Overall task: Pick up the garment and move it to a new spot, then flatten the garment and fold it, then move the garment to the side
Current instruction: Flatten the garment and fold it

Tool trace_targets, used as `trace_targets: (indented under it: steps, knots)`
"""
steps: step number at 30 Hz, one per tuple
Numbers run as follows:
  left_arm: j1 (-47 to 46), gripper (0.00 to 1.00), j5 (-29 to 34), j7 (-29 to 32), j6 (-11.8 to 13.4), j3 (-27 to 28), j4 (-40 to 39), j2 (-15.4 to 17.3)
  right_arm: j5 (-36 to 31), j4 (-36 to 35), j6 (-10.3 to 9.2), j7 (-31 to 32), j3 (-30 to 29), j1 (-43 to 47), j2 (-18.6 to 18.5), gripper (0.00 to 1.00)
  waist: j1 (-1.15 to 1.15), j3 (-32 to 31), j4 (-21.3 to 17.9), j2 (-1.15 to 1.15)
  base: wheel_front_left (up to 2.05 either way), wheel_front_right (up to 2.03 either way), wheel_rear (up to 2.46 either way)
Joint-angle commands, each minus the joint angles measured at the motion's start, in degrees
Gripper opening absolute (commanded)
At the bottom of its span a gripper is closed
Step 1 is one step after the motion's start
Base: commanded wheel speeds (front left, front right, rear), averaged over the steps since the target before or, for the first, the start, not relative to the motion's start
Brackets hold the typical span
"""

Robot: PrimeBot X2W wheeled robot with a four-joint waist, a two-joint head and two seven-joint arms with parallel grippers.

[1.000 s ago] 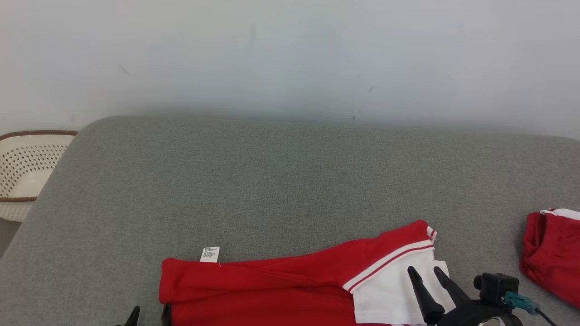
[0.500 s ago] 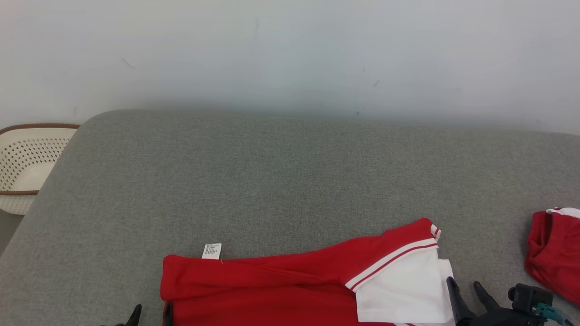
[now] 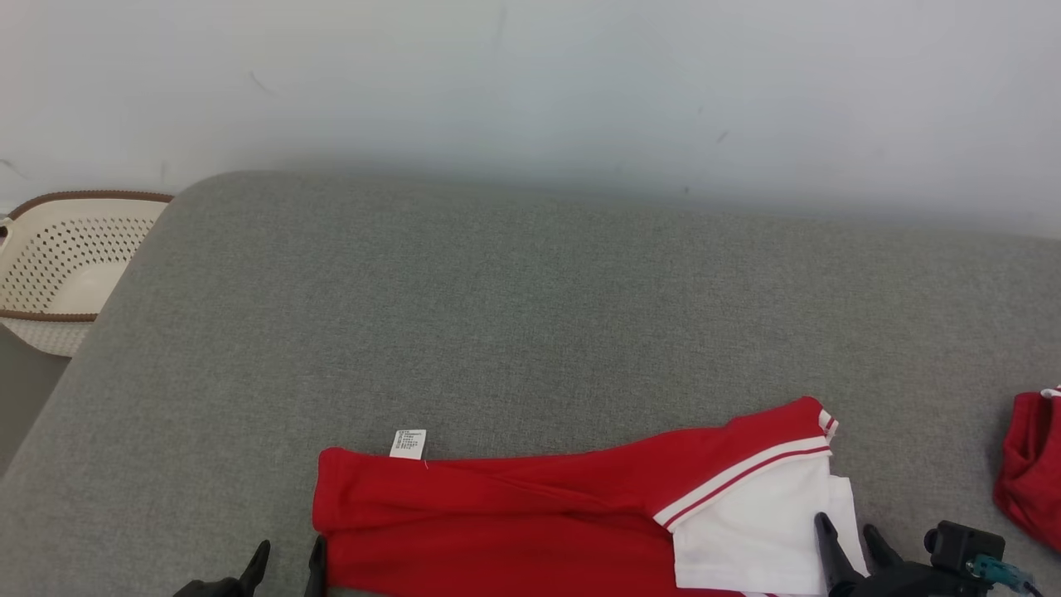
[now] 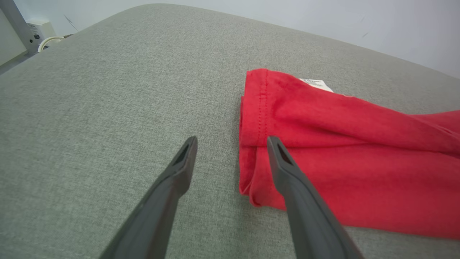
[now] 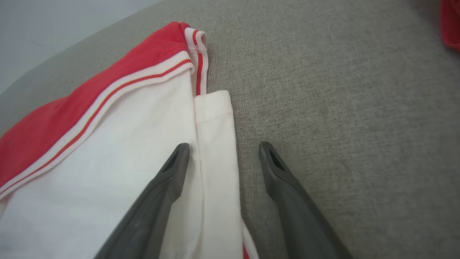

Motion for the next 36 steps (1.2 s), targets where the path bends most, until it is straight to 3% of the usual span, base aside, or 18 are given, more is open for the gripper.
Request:
trace_targets:
  steps: [1, 16, 17, 18, 19, 20, 21, 22, 23, 30, 36]
  knots:
    - [-0.6, 1.0, 0.2, 0.0, 0.0, 0.0, -0.2, 0.0, 1.0, 0.6, -0.02, 1.0, 2.1, 0.4, 1.5, 1.0, 0.0, 0.5, 0.5, 0.0, 0.0, 0.0, 0.0]
    - [-0.2, 1.0, 0.0, 0.0, 0.0, -0.7, 0.0, 0.0, 10.0, -1.6, 0.31, 3.7, 16.9, -1.0, 1.4, 0.99, 0.0, 0.4, 1.3, 0.0, 0.0, 0.0, 0.0]
    - [-0.3, 1.0, 0.0, -0.1, 0.0, -0.8, 0.0, 0.0, 10.4, -1.2, 0.31, 3.7, 17.5, -1.3, 1.4, 0.83, 0.0, 0.4, 1.4, 0.0, 0.0, 0.0, 0.0]
    - [-0.3, 1.0, 0.0, -0.1, 0.0, -0.8, 0.0, 0.0, 10.4, -1.2, 0.31, 3.7, 17.5, -1.3, 1.4, 0.83, 0.0, 0.4, 1.4, 0.0, 0.0, 0.0, 0.0]
    - [-0.3, 1.0, 0.0, 0.0, 0.0, -0.8, 0.0, 0.0, 10.8, -0.7, 0.31, 3.9, 18.2, -1.7, 1.3, 0.71, 0.0, 0.4, 1.6, 0.0, 0.0, 0.0, 0.0]
    - [-0.4, 1.0, 0.1, 0.0, -0.1, -0.9, 0.0, 0.0, 11.1, -0.1, 0.31, 3.9, 18.7, -2.0, 1.3, 0.43, 0.0, 0.4, 1.7, 0.0, 0.0, 0.0, 0.0]
    - [-0.5, 1.0, 0.2, 0.0, 0.0, -1.0, 0.1, 0.0, 11.4, 0.6, 0.31, 3.7, 19.0, -2.3, 1.3, 0.27, 0.0, 0.4, 1.8, 0.0, 0.0, 0.0, 0.0]
    - [-0.5, 1.0, 0.3, 0.0, -0.1, -1.0, 0.1, 0.0, 11.4, 1.5, 0.29, 3.5, 19.5, -2.8, 1.2, 0.04, 0.0, 0.3, 1.9, 0.0, 0.0, 0.0, 0.0]
    - [-0.4, 1.0, 0.4, 0.0, -0.1, -1.0, 0.1, 0.0, 11.5, 2.3, 0.27, 3.3, 19.7, -3.2, 1.3, 0.0, 0.0, 0.2, 2.1, 0.0, 0.0, 0.0, 0.0]
    - [-0.1, 1.0, 1.0, 0.0, -0.3, -0.4, 0.2, 0.0, 11.6, 8.2, -0.17, 1.3, 18.3, -6.1, -0.3, 0.0, 0.0, -0.1, 2.2, 0.0, 0.0, 0.0, 0.0]
    - [0.3, 1.0, 0.5, 0.0, -0.3, -0.4, -0.1, 0.0, 9.5, 10.7, -0.45, 0.7, 13.1, -8.2, -3.2, 0.0, 0.0, -0.2, 1.2, 0.0, 0.0, 0.0, 0.0]
